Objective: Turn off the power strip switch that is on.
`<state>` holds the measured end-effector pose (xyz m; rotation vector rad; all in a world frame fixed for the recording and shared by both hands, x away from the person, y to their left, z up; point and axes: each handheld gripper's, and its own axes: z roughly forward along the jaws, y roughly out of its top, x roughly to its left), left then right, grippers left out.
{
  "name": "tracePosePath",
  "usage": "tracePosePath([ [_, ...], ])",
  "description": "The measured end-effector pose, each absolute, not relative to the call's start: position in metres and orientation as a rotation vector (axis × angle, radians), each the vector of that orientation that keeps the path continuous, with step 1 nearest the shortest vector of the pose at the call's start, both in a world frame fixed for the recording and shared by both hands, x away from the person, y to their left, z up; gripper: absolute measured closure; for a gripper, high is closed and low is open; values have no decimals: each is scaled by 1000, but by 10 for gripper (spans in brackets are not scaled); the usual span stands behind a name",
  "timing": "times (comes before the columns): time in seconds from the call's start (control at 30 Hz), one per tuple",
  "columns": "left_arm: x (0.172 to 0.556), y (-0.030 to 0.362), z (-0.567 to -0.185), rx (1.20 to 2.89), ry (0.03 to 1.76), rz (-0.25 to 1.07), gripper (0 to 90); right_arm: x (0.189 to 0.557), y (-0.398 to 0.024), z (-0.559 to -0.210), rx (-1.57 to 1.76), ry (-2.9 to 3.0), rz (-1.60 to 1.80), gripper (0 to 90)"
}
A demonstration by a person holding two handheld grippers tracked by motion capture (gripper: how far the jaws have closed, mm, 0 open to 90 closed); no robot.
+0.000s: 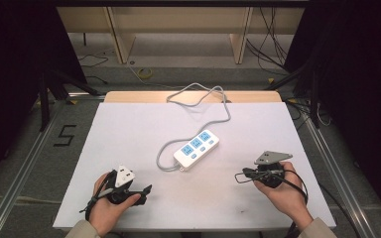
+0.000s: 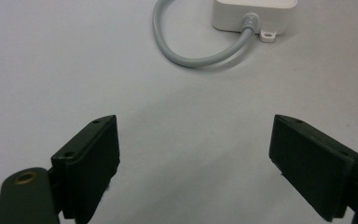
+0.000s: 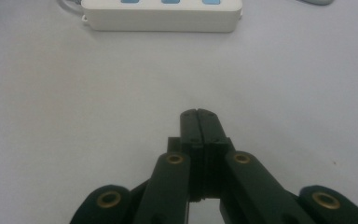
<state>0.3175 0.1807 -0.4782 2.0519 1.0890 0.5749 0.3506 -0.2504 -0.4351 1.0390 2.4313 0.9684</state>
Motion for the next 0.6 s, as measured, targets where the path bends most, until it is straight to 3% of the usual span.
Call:
tracePosePath([
  [0.6, 318, 180, -478, 2052, 1087, 577, 157, 363, -240, -428, 1039, 2433, 947, 900],
])
